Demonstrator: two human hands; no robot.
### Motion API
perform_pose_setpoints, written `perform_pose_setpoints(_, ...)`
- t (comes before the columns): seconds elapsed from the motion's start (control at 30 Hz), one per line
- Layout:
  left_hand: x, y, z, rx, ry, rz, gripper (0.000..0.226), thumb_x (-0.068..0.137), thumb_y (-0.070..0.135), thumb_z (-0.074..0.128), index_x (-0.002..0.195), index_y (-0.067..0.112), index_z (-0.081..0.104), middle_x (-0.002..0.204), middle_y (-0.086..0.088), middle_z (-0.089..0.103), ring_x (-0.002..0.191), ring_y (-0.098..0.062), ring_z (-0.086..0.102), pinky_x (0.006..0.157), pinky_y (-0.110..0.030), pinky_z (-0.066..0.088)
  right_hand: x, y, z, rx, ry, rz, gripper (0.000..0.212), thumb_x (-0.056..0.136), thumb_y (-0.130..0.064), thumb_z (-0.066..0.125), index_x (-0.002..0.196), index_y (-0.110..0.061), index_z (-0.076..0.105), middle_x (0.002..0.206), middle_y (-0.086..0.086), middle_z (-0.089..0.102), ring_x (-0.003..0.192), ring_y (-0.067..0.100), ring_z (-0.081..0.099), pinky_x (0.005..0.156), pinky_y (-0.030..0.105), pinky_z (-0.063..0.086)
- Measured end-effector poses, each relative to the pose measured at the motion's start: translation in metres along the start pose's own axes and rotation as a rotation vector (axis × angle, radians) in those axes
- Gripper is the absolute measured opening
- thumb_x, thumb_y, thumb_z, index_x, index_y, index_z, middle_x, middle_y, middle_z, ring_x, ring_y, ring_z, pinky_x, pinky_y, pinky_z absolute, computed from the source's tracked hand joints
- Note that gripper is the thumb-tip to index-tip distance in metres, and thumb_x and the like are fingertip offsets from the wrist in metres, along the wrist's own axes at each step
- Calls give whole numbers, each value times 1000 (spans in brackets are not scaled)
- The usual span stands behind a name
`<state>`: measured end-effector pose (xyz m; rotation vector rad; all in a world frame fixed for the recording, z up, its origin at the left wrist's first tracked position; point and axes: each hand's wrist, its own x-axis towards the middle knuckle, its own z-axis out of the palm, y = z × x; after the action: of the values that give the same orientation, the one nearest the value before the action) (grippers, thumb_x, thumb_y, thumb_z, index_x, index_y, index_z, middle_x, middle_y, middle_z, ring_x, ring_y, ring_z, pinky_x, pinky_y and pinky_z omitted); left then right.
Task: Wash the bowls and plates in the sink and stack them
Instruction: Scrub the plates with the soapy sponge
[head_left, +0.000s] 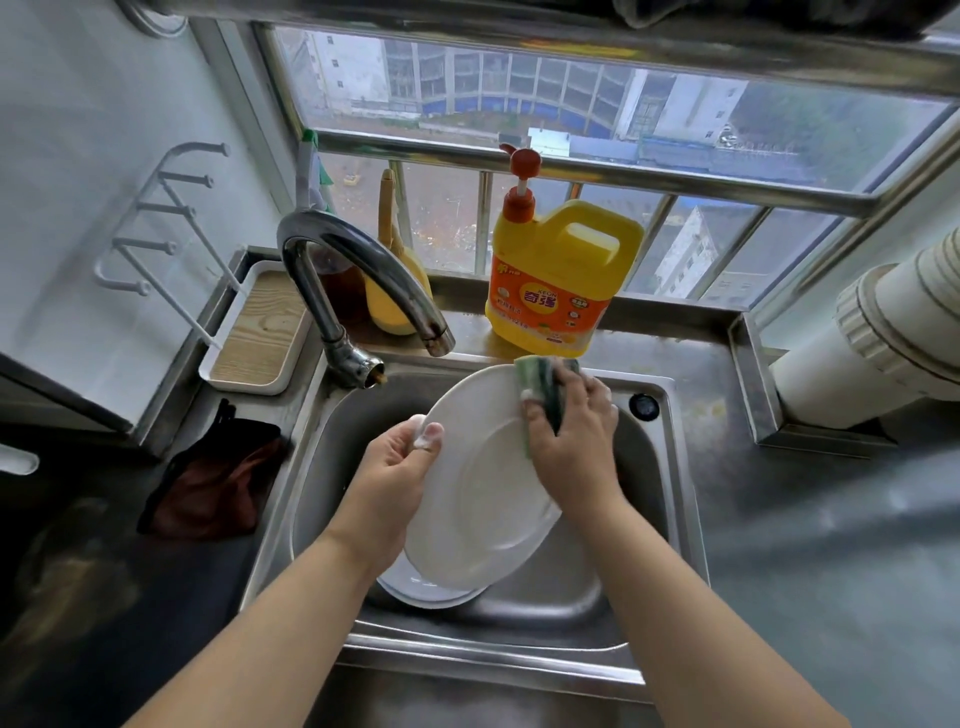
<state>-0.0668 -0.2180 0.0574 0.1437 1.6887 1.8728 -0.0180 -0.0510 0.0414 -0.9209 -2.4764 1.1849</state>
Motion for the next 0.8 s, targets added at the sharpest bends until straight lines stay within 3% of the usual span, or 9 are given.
perform_pose_setpoints(0.1, -2, 0, 5, 15, 2, 13, 27, 99, 19, 45, 80, 13, 64, 72, -5, 63, 65, -15, 56, 59, -27, 46, -27, -20, 13, -58, 1, -302, 54, 89, -47, 49, 139, -27, 42, 144, 8, 32, 129, 18, 21, 109, 37, 24)
perform_pose_setpoints(0.17, -4, 0, 6, -4, 12, 7, 26, 99, 19, 45, 84, 11, 64, 73, -5, 65, 64, -13, 59, 57, -24, 48, -30, -22, 16, -105, -1, -407, 55, 87, -47, 50, 139, -29, 44, 141, 8, 35, 126, 18, 23, 107, 34, 22)
perform_pose_setpoints(0.33, -10, -2, 11, -10, 68, -16, 27, 101, 17, 43, 83, 7, 60, 68, -1, 65, 61, -11, 60, 54, -22, 50, 2, 0, -4, 4, 4, 8, 55, 94, -38, 54, 144, -22, 38, 147, 8, 30, 134, 24, 22, 111, 36, 22)
perform_pose_setpoints(0.4, -10, -3, 15, -5, 74, -12, 25, 101, 17, 43, 86, 4, 59, 71, -5, 64, 63, -14, 59, 55, -24, 50, -4, -4, -5, -34, 4, -23, 57, 94, -40, 52, 145, -21, 37, 147, 9, 30, 134, 25, 23, 111, 35, 23)
perform_pose_setpoints(0.57, -11, -4, 18, -26, 93, -7, 23, 100, 16, 45, 91, 0, 60, 73, -7, 63, 62, -13, 58, 55, -22, 49, -33, -18, 9, -90, -62, -375, 55, 92, -50, 44, 142, -30, 41, 144, 8, 35, 132, 24, 27, 112, 37, 24)
perform_pose_setpoints(0.63, -14, -5, 16, -14, 117, -8, 24, 100, 16, 45, 84, 3, 58, 69, -6, 60, 63, -15, 54, 55, -24, 46, -20, -7, 6, -72, -28, -291, 49, 94, -45, 49, 140, -28, 46, 142, 9, 38, 129, 25, 29, 109, 35, 24)
perform_pose_setpoints(0.73, -19, -7, 15, -16, 114, -8, 26, 100, 17, 44, 81, 3, 56, 68, -5, 59, 63, -16, 53, 57, -26, 45, 1, 10, -6, 22, 2, 4, 47, 95, -38, 52, 138, -21, 48, 142, 10, 41, 130, 27, 31, 108, 35, 27)
perform_pose_setpoints(0.8, -19, -6, 16, -4, 101, 10, 27, 100, 16, 44, 86, -4, 55, 72, -9, 59, 67, -19, 53, 61, -29, 45, -3, 8, -6, 21, 14, 6, 47, 94, -36, 55, 138, -20, 49, 141, 10, 43, 129, 26, 34, 107, 33, 28)
